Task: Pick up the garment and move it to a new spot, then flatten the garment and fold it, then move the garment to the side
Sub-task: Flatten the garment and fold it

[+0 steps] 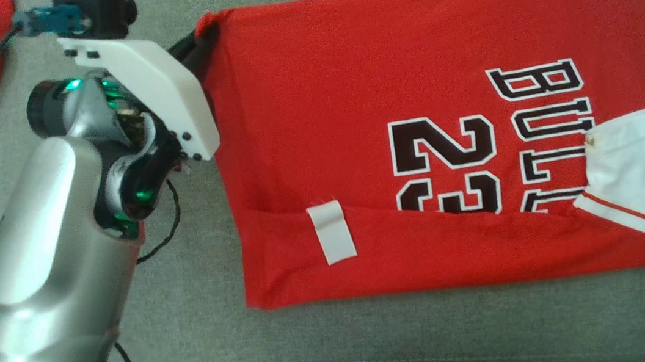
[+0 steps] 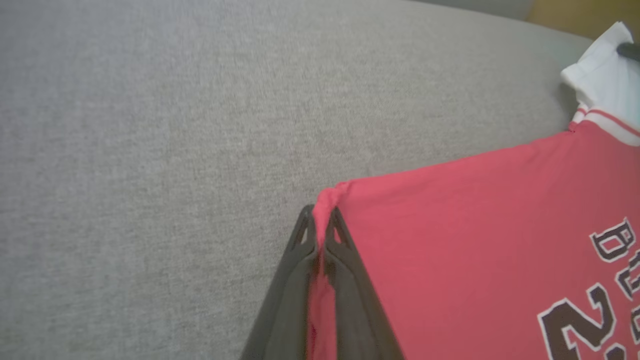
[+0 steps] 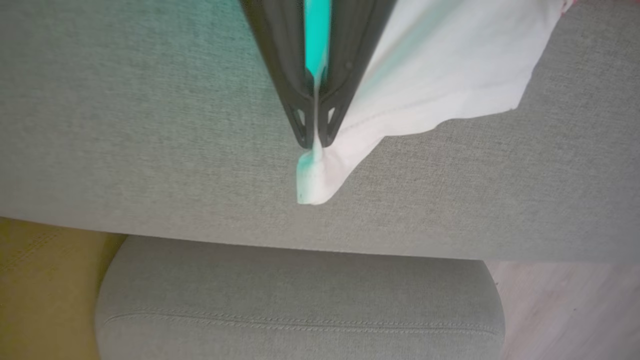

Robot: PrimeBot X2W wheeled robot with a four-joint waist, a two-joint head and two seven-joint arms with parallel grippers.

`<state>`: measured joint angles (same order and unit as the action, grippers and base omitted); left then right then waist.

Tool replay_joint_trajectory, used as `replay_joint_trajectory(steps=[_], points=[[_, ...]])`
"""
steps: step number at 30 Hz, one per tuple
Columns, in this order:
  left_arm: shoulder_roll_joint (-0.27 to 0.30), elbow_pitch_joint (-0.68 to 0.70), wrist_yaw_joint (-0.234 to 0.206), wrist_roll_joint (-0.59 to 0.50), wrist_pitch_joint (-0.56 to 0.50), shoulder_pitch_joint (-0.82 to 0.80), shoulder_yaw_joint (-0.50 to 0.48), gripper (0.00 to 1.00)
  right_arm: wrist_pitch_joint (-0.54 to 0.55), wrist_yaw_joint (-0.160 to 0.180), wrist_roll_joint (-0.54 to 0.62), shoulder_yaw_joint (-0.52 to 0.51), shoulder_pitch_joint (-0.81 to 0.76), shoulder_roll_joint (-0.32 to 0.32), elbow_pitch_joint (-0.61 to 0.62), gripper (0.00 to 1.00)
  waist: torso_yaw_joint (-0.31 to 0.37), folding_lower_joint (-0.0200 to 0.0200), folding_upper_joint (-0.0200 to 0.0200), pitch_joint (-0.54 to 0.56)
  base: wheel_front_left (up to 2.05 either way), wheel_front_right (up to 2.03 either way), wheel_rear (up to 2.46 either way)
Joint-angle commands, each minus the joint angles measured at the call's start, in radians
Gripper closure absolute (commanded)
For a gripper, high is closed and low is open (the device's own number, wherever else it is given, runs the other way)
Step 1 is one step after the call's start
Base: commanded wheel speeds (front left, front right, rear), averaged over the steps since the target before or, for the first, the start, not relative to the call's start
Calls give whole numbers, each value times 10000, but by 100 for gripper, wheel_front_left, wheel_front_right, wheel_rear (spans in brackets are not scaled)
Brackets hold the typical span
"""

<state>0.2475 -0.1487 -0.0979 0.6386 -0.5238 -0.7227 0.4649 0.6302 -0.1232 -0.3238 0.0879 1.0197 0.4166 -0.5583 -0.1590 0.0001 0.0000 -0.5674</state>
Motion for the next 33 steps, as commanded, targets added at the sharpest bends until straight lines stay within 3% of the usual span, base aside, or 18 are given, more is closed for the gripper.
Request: replay_joint_trajectory(steps=[1,9,19,27,33], points=[[441,432,-101,38,139,-197,-564,100,-172,-75,52,-87,286,-15,323,100,75,-1,0,130,0,0,0],[585,810,-167,284,393,304,-831,100,-641,-75,-259,528,-253,292,957,100,415,-1,0,710,0,0,0],[761,1863,-198,859,622,2164,-962,100,-958,-75,-865,2092,-2824,1538,3115,100,1052,-1,0,1727,0,0,0],[976,2740,-516,1105,939,3537,-1301,100,-1092,-75,-1172,1410,-5185,1796,4579,100,1321,-1,0,2386,0,0,0],[1254,3293,-567,1221,929,4261,-1408,100,-802,-75,-1127,897,-6665,1392,5596,100,1616,-1,0,2583,0,0,0]])
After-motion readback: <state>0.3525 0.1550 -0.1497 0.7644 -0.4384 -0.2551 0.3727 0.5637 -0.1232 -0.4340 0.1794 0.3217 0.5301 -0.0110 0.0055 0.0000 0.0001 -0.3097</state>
